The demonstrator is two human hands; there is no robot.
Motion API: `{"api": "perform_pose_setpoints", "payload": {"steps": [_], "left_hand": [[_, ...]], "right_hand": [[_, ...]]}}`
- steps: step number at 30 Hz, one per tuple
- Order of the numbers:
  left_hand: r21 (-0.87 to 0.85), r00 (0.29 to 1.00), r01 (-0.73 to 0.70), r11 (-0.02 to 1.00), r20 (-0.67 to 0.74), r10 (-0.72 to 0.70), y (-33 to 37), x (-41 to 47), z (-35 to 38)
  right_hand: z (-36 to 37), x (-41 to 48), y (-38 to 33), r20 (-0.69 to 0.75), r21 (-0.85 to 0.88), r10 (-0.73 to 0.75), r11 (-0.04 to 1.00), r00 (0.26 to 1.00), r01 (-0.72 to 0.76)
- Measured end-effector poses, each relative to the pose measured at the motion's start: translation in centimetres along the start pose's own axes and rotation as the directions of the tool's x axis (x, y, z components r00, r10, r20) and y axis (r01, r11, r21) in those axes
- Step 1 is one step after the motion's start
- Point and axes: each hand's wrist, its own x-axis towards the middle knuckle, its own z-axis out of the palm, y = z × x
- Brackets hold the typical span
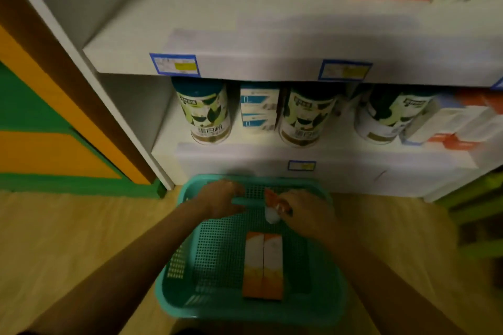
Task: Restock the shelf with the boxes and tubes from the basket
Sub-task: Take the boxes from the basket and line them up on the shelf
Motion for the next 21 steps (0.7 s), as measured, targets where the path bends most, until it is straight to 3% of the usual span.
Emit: {"api": "perform_pose_setpoints", "payload": {"steps": [12,16,21], "left_hand": [[-0.097,0.945,0.095,0.991,0.323,-0.059,1.3,4.4,12.9],[-0.121,0.959,0.095,0.988,0.279,-0.059,0.9,4.1,13.6],[-0.276,0.961,0.117,0.954,0.273,-0.039,-0.4,3.5,12.4]], "right_hand": [[10.1,0.8,4.3,0.099,0.05,0.143,0.988,0.985,-0.149],[11.1,0.7,5.1,0.115,0.082,0.158,0.982,0.981,-0.168],[11.7,1.3,5.2,0.195,0.142,0.131,0.977,0.972,-0.16]]}}
